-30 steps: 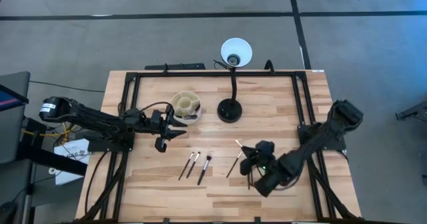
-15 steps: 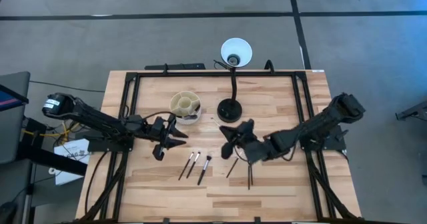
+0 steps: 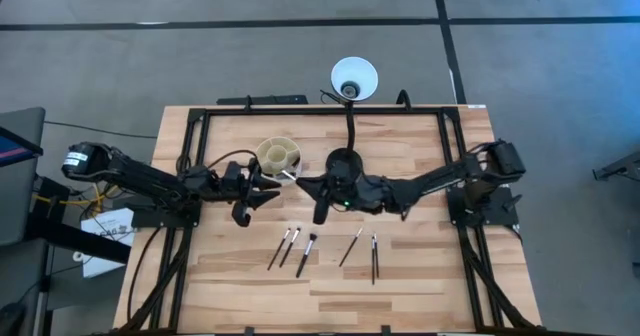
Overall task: Put items in baskets/containers
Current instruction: Put the eyeshadow brush into the organizer
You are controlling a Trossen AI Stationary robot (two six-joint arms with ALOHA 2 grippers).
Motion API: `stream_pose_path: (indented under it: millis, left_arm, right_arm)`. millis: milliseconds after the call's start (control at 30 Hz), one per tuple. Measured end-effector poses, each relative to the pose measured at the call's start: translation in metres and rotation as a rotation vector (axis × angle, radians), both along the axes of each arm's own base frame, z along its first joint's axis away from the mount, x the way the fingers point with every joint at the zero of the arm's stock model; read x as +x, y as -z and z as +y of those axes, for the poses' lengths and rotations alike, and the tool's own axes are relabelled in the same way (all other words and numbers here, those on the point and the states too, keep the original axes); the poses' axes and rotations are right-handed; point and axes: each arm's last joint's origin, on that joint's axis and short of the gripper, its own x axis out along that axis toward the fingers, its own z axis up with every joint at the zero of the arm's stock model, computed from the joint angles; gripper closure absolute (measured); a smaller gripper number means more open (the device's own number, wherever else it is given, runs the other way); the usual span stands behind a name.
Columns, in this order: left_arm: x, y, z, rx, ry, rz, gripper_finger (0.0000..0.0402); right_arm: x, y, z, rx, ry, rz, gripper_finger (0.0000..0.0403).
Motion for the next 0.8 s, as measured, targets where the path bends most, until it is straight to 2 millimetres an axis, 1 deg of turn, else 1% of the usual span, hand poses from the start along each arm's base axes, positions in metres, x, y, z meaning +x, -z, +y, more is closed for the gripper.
stream_pose_path:
  millis: [67, 133, 167, 300, 433, 533, 633, 800]
  left_arm:
    - [-0.001, -0.002, 0.000, 0.012, -0.003, -0.028, 0.0291]
    - [-0.001, -0.005, 0.000, 0.026, -0.003, -0.055, 0.0291]
    - [-0.002, -0.006, 0.000, 0.026, -0.004, -0.058, 0.0291]
    - [-0.002, -0.006, 0.000, 0.024, -0.018, -0.061, 0.0291]
    - [-0.003, -0.007, 0.001, 0.023, -0.024, -0.076, 0.0291]
    - [-0.002, -0.007, 0.001, 0.021, -0.032, -0.072, 0.0296]
    - [-0.003, -0.008, 0.001, 0.032, -0.035, -0.089, 0.0319]
    - [-0.003, -0.009, 0.001, 0.033, -0.045, -0.097, 0.0388]
  right_arm:
    - [0.010, 0.005, -0.004, 0.005, -0.024, -0.026, 0.0398]
    - [0.017, 0.011, -0.008, 0.003, -0.028, -0.017, 0.0397]
    - [0.023, 0.013, -0.008, 0.005, -0.050, -0.029, 0.0396]
    - [0.035, 0.016, -0.011, 0.006, -0.102, -0.077, 0.0396]
    - [0.041, 0.015, -0.013, -0.002, -0.116, -0.082, 0.0397]
    - [0.042, 0.017, -0.013, -0.015, -0.115, -0.072, 0.0395]
    - [0.042, 0.017, -0.012, -0.019, -0.120, -0.077, 0.0395]
    - [0.042, 0.017, -0.011, -0.020, -0.125, -0.070, 0.0394]
